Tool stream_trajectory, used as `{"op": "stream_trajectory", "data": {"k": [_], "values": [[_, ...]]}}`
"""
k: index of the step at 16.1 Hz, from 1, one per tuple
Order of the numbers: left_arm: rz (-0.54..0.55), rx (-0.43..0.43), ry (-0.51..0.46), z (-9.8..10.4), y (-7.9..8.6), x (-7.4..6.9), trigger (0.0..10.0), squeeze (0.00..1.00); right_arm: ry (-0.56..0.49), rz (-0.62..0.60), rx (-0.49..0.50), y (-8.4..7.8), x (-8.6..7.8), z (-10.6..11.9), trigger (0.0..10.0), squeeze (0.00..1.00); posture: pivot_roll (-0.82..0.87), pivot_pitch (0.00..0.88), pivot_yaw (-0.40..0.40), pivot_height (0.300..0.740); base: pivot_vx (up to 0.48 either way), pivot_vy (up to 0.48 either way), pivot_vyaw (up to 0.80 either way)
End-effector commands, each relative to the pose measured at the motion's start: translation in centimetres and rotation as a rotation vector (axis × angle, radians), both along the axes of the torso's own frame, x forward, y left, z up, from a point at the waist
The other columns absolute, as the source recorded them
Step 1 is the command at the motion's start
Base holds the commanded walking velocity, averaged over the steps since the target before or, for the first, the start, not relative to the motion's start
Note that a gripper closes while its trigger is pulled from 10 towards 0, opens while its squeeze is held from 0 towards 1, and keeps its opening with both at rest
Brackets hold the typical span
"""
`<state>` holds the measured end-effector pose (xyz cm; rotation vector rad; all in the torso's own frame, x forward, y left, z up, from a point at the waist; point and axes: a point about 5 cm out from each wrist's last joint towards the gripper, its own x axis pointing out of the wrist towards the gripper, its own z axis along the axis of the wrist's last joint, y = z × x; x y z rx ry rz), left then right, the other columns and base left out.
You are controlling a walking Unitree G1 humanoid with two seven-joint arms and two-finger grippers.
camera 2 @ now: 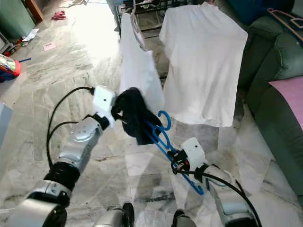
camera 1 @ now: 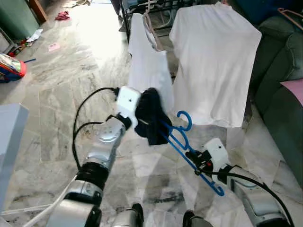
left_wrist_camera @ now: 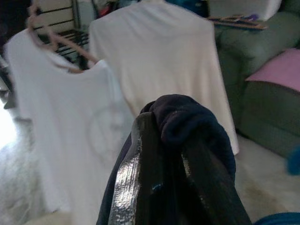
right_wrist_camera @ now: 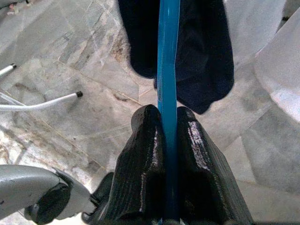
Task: Hang hanger
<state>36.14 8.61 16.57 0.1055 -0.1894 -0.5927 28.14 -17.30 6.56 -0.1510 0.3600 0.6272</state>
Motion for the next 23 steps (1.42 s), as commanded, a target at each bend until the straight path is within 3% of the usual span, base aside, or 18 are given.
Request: {"op": "stream_trajectory", "data": {"k": [1,5,9,11,13,15,17,19,21,22,23], "values": [[-0.042,-0.024,-0.024,0.7,-0.2,-0.4,10.0,0.00,0.027,-0.005,0.044,0.2,0.0,-0.5,10.0,0.00,0.07,0.225,0.121,0.740,0.000,0.000,0.00],[-0.066,-0.029,-0.019,0.8,-0.4,-1.1,10.0,0.00,0.066,-0.096,0.061,-0.2,0.6,-1.9,10.0,0.00,0.07,0.224,0.117,0.740,0.000,0.000,0.00],[0.106,0.044,0.012,-0.8,2.3,-0.4,10.0,0.00,0.024,-0.350,0.111,-3.5,1.5,-1.0,10.0,0.00,0.07,0.224,0.117,0.740,0.000,0.000,0.00],[0.181,0.096,0.045,-2.1,3.6,-0.4,10.0,0.00,0.004,-0.417,0.143,-4.7,1.7,-0.4,10.0,0.00,0.06,0.224,0.117,0.740,0.000,0.000,0.00],[0.227,0.141,0.074,-3.4,4.5,-0.8,10.0,0.00,0.039,-0.512,0.198,-5.9,1.4,-0.6,10.0,0.00,0.06,0.225,0.116,0.740,0.000,0.000,0.00],[0.221,0.167,0.078,-3.9,4.2,-0.9,10.0,0.00,0.080,-0.544,0.202,-6.2,1.0,-1.3,10.0,0.00,0.06,0.227,0.111,0.740,0.000,0.000,0.00],[0.186,0.179,0.074,-4.2,3.2,-1.1,10.0,0.00,0.133,-0.513,0.234,-5.1,0.3,-2.2,10.0,0.00,0.06,0.228,0.106,0.740,0.000,0.000,0.00],[0.135,0.139,0.068,-4.0,1.9,-1.5,10.0,0.00,0.283,-0.555,0.265,-5.0,-1.5,-5.1,10.0,0.00,0.05,0.230,0.101,0.740,0.000,0.000,0.00],[0.122,0.136,0.064,-3.9,1.5,-1.6,10.0,0.00,0.369,-0.709,0.249,-6.6,-3.1,-7.3,10.0,0.00,0.06,0.231,0.100,0.740,0.000,0.000,0.00],[0.124,0.147,0.070,-4.2,1.6,-1.6,10.0,0.00,0.368,-0.819,0.248,-8.0,-3.4,-7.4,10.0,0.00,0.05,0.233,0.103,0.740,0.000,0.000,0.00],[0.127,0.159,0.079,-4.4,1.7,-1.6,10.0,0.00,0.355,-0.848,0.246,-8.5,-3.3,-7.1,10.0,0.00,0.05,0.232,0.105,0.740,0.000,0.000,0.00]]}}
